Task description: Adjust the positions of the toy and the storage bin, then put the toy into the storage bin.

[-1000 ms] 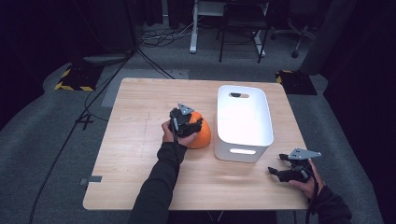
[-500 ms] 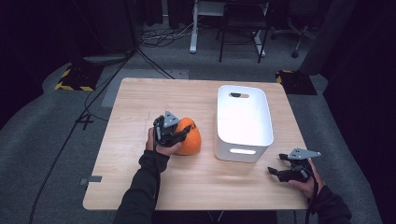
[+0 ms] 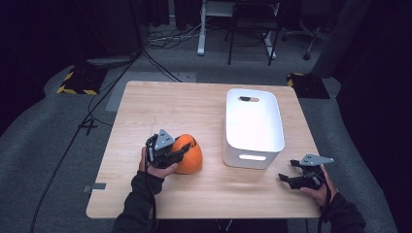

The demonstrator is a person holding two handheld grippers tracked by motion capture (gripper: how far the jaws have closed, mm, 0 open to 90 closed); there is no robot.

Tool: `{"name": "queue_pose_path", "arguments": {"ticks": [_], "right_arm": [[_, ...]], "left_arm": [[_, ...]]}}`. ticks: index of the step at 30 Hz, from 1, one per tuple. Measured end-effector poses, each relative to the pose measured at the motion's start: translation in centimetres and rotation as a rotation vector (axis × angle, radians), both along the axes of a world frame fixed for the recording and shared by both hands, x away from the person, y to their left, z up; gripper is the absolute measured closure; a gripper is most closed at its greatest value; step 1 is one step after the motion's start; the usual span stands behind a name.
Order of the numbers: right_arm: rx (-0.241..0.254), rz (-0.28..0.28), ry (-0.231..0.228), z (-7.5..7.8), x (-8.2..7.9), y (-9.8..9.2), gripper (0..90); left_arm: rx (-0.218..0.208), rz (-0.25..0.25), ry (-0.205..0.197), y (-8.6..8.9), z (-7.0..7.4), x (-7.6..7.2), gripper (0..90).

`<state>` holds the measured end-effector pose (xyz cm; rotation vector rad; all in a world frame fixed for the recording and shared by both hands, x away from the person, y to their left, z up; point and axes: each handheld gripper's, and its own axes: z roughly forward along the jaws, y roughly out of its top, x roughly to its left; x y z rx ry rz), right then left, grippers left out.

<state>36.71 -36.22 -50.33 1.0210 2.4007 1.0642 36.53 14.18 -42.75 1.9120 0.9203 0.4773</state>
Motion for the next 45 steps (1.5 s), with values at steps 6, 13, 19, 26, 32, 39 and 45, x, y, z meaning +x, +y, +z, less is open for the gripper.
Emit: {"name": "queue_pose_path", "arguments": {"ticks": [6,13,19,26,32,39,45], "right_arm": [[0.000,0.000,0.000,0.0,0.0,0.0,17.0],[0.001,-0.001,0.000,0.0,0.0,0.0,17.0],[0.001,-0.001,0.001,0.0,0.0,0.0,17.0],[-0.002,0.004,-0.004,0.0,-0.1,-0.1,17.0],[-0.005,0.010,-0.002,0.0,-0.2,-0.1,17.0],[-0.003,0.010,0.000,0.0,-0.2,-0.1,17.0],[-0.002,0.008,0.000,0.0,-0.2,-0.1,17.0]], "left_arm": [[-0.004,0.008,-0.019,-0.2,-0.2,-0.1,58.9],[-0.024,0.011,-0.046,-0.4,0.0,0.0,60.6],[-0.020,-0.004,-0.053,-1.2,0.3,0.4,60.8],[-0.041,0.003,-0.080,-1.4,1.6,1.1,60.9],[-0.060,0.021,-0.095,-1.8,3.4,1.8,60.5],[-0.082,0.037,-0.111,-1.8,5.8,2.8,60.1],[-0.057,0.032,-0.131,-1.9,7.2,3.4,60.1]]}}
